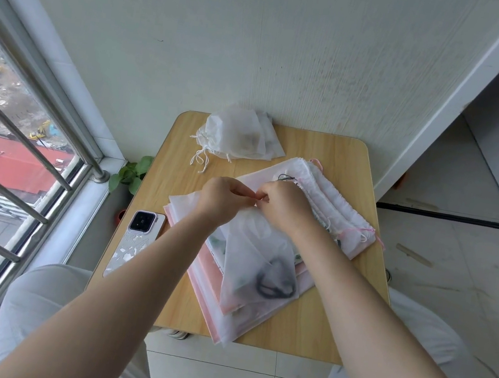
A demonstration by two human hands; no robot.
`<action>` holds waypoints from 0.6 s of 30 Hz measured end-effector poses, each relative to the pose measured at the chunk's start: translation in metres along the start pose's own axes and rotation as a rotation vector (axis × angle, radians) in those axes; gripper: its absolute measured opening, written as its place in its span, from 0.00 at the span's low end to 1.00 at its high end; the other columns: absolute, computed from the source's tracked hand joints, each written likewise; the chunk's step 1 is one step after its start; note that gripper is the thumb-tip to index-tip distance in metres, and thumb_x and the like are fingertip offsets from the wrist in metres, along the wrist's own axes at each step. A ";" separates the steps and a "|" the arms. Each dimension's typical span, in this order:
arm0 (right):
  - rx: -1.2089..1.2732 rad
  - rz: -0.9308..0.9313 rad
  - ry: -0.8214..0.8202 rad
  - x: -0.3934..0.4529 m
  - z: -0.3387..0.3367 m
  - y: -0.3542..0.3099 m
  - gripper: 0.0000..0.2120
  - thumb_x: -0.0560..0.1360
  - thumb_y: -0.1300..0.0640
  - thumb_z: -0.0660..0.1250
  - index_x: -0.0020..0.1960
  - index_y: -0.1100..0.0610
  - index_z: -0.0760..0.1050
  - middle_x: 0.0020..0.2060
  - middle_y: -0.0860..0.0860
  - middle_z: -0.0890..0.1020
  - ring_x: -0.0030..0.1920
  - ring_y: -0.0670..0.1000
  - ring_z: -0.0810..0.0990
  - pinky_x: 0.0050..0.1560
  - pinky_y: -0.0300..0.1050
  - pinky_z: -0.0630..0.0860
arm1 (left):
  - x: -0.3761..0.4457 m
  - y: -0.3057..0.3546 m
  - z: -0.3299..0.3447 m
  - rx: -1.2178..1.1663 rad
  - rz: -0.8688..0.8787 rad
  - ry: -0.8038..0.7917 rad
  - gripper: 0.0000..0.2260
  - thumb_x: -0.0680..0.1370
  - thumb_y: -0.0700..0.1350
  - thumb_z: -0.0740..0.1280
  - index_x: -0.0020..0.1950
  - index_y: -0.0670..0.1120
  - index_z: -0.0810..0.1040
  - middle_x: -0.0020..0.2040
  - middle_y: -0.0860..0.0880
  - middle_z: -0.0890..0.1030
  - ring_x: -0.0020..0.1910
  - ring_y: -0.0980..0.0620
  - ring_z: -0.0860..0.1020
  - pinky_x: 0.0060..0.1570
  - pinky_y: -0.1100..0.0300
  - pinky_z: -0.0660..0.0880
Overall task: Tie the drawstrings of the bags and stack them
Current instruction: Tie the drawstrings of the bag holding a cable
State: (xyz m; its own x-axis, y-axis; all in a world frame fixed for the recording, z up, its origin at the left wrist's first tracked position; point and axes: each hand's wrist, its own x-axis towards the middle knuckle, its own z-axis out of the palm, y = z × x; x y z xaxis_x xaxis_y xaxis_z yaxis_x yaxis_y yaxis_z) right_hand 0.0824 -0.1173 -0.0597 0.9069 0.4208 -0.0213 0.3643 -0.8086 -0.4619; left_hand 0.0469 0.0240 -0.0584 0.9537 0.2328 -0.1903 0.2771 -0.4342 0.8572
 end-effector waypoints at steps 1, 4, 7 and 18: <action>0.005 -0.007 -0.021 0.000 -0.002 0.000 0.10 0.77 0.60 0.63 0.52 0.55 0.83 0.46 0.53 0.84 0.48 0.54 0.81 0.48 0.47 0.77 | 0.000 -0.002 0.001 -0.006 0.012 0.008 0.07 0.69 0.40 0.77 0.37 0.52 0.83 0.38 0.53 0.83 0.39 0.54 0.80 0.38 0.64 0.74; 0.086 0.008 -0.084 0.001 -0.007 0.005 0.10 0.78 0.60 0.64 0.54 0.57 0.82 0.49 0.51 0.84 0.50 0.52 0.80 0.53 0.47 0.77 | 0.001 -0.006 0.001 0.011 0.044 0.004 0.06 0.70 0.41 0.77 0.41 0.48 0.82 0.41 0.50 0.84 0.41 0.52 0.81 0.42 0.61 0.76; 0.236 0.064 -0.179 0.005 -0.013 0.011 0.09 0.79 0.55 0.66 0.55 0.57 0.80 0.45 0.46 0.80 0.49 0.47 0.78 0.46 0.37 0.73 | 0.001 -0.008 0.001 0.062 0.117 -0.043 0.06 0.72 0.42 0.76 0.44 0.47 0.79 0.41 0.51 0.82 0.40 0.55 0.79 0.43 0.62 0.75; 1.127 0.398 -0.604 0.002 -0.004 0.027 0.07 0.81 0.62 0.59 0.50 0.60 0.77 0.30 0.49 0.71 0.31 0.45 0.68 0.34 0.37 0.65 | -0.003 -0.014 0.000 0.164 0.245 -0.059 0.07 0.73 0.42 0.74 0.43 0.46 0.76 0.41 0.52 0.81 0.42 0.54 0.79 0.43 0.64 0.73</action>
State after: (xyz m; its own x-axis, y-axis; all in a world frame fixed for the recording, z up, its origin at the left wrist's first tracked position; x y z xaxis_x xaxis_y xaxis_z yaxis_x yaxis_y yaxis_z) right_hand 0.0950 -0.1397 -0.0683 0.5680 0.5886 -0.5752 -0.5386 -0.2626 -0.8006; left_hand 0.0397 0.0296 -0.0700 0.9983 0.0545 -0.0188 0.0481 -0.6073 0.7930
